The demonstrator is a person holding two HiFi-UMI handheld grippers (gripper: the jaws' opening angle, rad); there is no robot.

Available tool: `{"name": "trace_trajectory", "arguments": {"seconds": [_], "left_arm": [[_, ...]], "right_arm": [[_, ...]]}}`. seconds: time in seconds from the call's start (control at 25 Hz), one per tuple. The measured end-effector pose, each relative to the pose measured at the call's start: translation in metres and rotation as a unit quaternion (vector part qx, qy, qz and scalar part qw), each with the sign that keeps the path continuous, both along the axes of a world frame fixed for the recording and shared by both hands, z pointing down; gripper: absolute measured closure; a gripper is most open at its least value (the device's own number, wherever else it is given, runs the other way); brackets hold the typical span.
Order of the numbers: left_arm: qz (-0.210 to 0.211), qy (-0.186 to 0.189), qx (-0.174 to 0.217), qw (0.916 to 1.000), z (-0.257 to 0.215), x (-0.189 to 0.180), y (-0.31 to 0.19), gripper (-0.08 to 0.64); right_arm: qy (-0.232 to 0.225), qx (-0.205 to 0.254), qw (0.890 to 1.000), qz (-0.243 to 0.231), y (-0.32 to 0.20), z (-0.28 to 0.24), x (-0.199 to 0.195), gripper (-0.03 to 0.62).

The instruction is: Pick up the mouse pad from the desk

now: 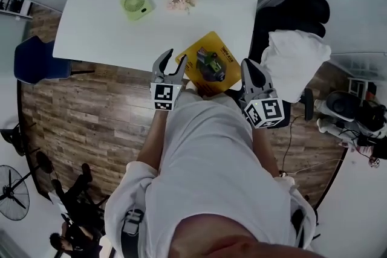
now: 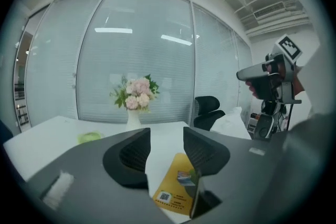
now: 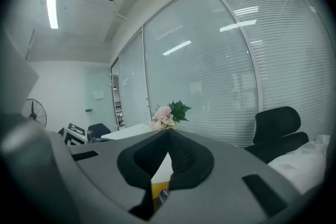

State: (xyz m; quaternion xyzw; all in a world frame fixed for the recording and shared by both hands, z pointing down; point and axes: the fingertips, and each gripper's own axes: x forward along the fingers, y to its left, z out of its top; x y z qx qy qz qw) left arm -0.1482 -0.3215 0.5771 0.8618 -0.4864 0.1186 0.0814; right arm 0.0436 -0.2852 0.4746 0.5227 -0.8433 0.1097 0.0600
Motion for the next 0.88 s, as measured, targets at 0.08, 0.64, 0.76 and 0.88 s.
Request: {"name": "trace_trajectory", "arguments": {"seconds": [0.08, 0.64, 0.76, 0.88], "left_arm": [[-0.006, 0.007, -0.043, 0.9990, 0.030, 0.000, -0.006, 0.342], [-0.042, -0.101, -0.251, 0.9619, 0.223, -0.009, -0.020, 0.314], [-0.051, -0.114, -0.280, 0.9520, 0.243, -0.012, -0.019, 0.310], [-0.057, -0.122, -0.294, 0.9463, 0.254, -0.011, -0.018, 0.305]], "right_arm": [[0.001, -0.002, 1.000, -0.005, -0.003, 0.001, -0.002, 0.592], [0.012, -0.010, 1.000, -0.006, 0.005, -0.002, 0.010, 0.592], [0.015, -0.014, 1.000, -0.005, 0.007, -0.001, 0.011, 0.591], [0.017, -0.014, 1.000, 0.000, 0.008, 0.000, 0.016, 0.592]]}}
